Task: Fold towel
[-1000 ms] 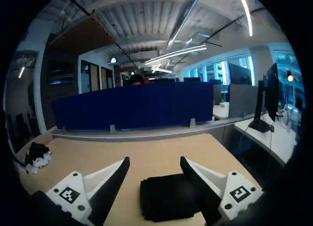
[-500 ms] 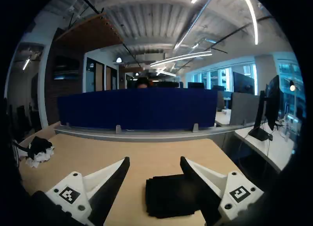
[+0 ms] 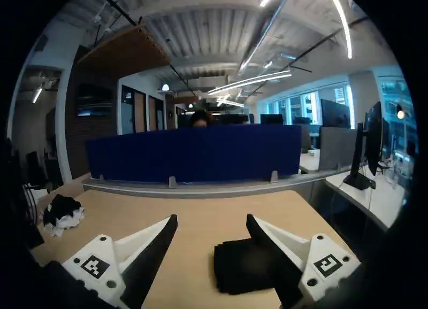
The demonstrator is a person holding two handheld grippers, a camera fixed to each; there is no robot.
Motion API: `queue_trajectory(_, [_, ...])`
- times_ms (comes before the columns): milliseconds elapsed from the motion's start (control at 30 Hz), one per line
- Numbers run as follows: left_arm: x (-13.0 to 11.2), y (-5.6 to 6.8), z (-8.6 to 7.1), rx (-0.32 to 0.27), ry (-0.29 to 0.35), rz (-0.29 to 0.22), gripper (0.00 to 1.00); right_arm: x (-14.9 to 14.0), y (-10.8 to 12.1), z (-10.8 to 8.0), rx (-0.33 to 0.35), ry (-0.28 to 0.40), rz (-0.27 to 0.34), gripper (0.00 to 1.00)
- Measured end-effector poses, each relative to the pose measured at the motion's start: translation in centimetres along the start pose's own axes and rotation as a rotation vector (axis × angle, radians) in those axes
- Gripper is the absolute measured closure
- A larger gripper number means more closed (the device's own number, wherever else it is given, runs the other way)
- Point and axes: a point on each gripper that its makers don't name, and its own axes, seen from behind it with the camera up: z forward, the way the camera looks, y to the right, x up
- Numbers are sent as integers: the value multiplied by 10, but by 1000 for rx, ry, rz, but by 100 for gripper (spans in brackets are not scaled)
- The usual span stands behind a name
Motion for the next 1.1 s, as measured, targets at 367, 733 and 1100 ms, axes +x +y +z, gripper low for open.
queue_trajectory(367, [6,0,4,-11,43,41,10,14,-21,-8,17,20,5,0])
queue_trajectory(733, [-3,-8,16,8,89,117,10,26,-40,-5,36,-6,-30,0])
queue_trajectory(1100, [-27,-26,20,39,151,99,10,33,-45,24,6,-24,-77,0])
